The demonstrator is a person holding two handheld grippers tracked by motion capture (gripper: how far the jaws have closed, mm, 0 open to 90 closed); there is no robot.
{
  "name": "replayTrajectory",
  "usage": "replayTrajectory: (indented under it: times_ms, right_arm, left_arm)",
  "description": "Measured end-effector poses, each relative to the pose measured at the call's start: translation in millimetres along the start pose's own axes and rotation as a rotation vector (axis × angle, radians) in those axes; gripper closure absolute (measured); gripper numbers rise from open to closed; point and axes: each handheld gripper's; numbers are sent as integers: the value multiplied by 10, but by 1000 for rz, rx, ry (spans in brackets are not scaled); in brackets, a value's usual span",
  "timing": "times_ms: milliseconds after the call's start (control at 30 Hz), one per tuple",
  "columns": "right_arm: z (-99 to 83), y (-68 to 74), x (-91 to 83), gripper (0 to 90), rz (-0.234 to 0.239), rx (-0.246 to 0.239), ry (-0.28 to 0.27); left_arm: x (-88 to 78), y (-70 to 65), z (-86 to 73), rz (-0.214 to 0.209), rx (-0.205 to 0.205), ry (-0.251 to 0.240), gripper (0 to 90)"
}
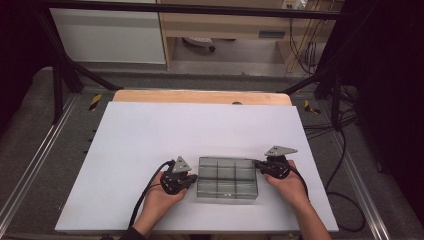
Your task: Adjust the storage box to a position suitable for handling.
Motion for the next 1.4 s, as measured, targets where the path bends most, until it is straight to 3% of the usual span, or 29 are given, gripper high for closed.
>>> replayTrajectory:
  times_ms: [200, 267, 300, 400, 433, 467, 533, 667, 733, 800, 833, 933, 1100, 1400]
  right_arm:
    - [21, -15, -197, 900, -35, 45, -76]
    - [-15, 29, -321, 861, -50, 53, -110]
    - [-15, 29, -321, 861, -50, 53, -110]
    - [-65, 94, -463, 791, -62, 83, -137]
    - [-78, 121, -505, 755, -66, 91, -144]
    - [-99, 160, -565, 646, -80, 105, -158]
    - [-109, 183, -601, 598, -81, 118, -166]
    - [-125, 281, -711, 341, -97, 149, -188]
    - [-120, 340, -751, 235, -97, 154, -194]
    - [-107, 390, -782, 171, -97, 149, -207]
    - [-72, 435, -809, 145, -91, 143, -231]
    - [-31, 479, -826, 125, -92, 130, -254]
    - [-13, 505, -854, 110, -99, 126, -265]
    - [-4, 541, -831, 76, -77, 117, -246]
  left_arm:
    - [-289, -44, -101, 54, 40, -95, 900]
    - [-368, -55, -184, 72, 21, -100, 848]
    - [-387, -57, -222, 69, 13, -100, 848]
    - [-429, -77, -261, 61, -10, -129, 734]
    - [-433, -88, -251, 60, -16, -143, 675]
    - [-433, -96, -246, 54, -16, -155, 575]
    - [-410, -132, -243, 38, -15, -155, 537]
    - [-321, -213, -242, 18, -11, -144, 379]
    - [-302, -279, -236, 64, 1, -145, 339]
    - [-323, -288, -240, 64, -3, -149, 283]
    - [-328, -284, -246, 63, -6, -145, 210]
    - [-332, -270, -270, 69, -21, -132, 218]
    - [-347, -278, -270, 69, -14, -131, 217]
    - [-379, -319, -296, 48, -21, -129, 220]
Point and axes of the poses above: each handheld gripper's, and its own axes: x roughly forward along the jaws, z roughly out of its top, y roughly to its left, and after that the axes turned 7 degrees about -z, right-handed
